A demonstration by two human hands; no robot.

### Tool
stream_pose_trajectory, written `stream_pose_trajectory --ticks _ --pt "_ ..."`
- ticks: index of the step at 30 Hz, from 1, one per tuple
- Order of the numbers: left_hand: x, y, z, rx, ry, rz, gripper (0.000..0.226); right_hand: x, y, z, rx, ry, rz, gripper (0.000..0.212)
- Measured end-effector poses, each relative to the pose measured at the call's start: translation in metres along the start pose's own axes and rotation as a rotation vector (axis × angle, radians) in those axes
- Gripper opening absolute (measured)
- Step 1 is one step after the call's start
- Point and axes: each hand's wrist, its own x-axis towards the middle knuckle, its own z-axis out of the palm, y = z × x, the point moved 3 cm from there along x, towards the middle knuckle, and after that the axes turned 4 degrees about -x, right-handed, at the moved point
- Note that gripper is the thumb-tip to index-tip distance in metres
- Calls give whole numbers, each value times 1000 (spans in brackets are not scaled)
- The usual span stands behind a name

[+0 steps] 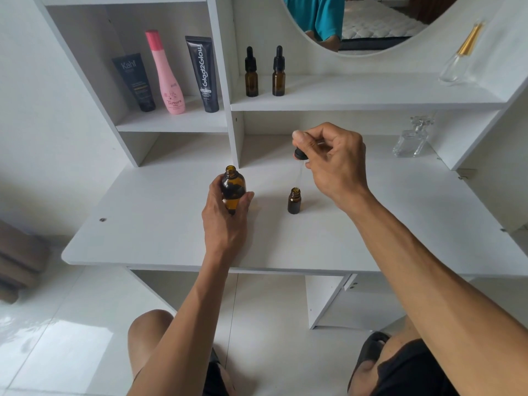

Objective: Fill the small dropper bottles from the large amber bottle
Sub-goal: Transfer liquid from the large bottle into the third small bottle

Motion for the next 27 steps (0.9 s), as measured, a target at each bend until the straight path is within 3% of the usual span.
stream_pose_trajectory --ticks 8,15,27 --pt "0 2 0 -11 2 2 47 0 -11 -7 61 12 -5 26" --pt "-1 2 0 -34 -3 -7 48 10 -49 2 257 20 -82 7" --pt "-2 6 -1 -54 -7 -6 48 17 -80 55 352 -84 -97 9"
